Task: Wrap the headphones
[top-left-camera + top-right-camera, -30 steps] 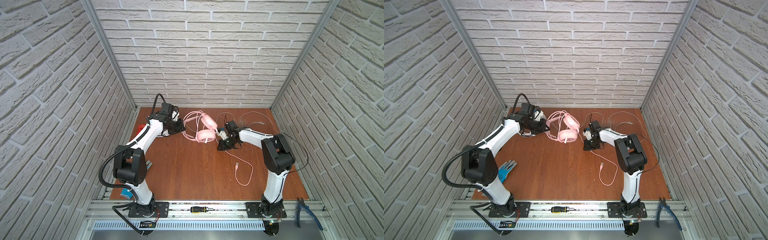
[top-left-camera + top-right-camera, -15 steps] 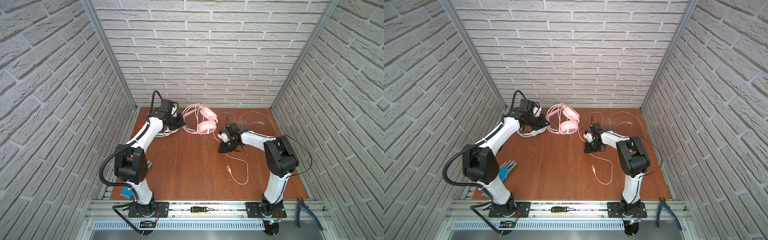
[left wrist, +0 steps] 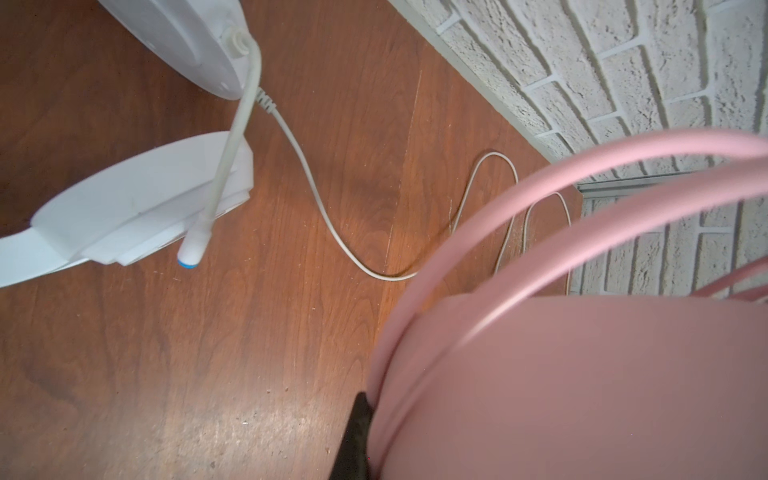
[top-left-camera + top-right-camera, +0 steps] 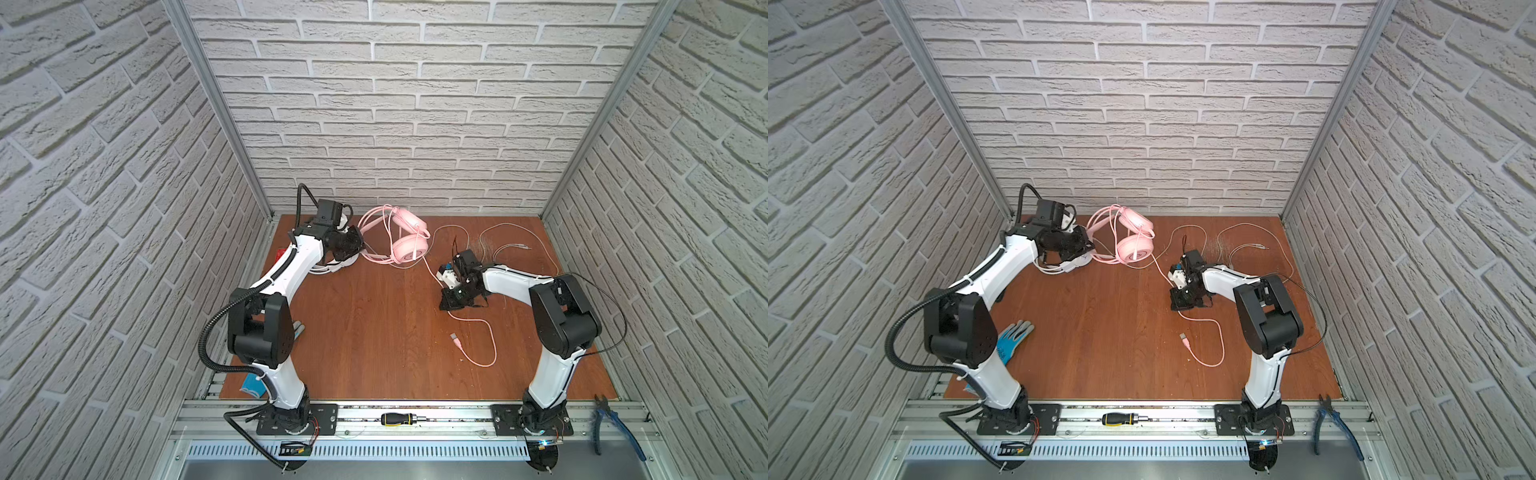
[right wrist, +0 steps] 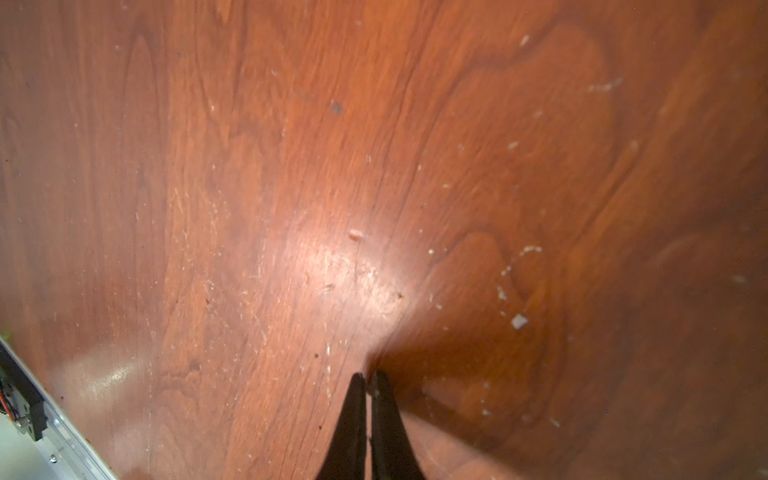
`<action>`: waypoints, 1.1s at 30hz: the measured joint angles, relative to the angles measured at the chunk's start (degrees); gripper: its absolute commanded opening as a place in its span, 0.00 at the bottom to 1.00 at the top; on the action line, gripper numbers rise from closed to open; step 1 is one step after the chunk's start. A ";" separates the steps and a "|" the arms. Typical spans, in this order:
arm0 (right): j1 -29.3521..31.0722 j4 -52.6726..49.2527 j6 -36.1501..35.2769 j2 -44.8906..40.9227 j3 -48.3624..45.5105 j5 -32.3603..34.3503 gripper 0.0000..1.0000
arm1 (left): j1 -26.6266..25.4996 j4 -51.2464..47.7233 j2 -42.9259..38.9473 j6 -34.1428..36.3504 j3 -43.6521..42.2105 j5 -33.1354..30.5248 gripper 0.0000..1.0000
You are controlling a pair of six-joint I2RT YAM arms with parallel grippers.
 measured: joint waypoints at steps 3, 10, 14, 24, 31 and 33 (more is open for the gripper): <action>1.20 -0.85 -0.02 -1.11 -0.50 1.18 0.06 | 0.04 1.44 -0.11 -1.95 -1.99 -1.62 0.00; 4.15 -1.77 -0.26 -4.52 -0.72 2.82 0.06 | 0.15 4.68 -0.33 -6.75 -5.09 -4.07 0.00; 6.60 -1.29 -0.57 -5.20 -0.72 4.39 0.06 | 0.15 6.60 -1.38 -8.57 -6.69 -4.87 0.00; 12.72 -0.94 -3.41 -6.75 -0.72 9.46 0.06 | 0.31 7.80 -1.51 -10.86 -6.91 -7.76 0.00; 15.26 0.09 -6.25 -9.81 -0.74 12.48 0.05 | 0.33 7.69 -1.51 -11.45 -6.91 -10.29 0.00; 16.26 0.44 -7.23 -10.60 -0.81 13.03 0.06 | 0.33 7.63 -1.51 -11.52 -6.91 -10.82 0.00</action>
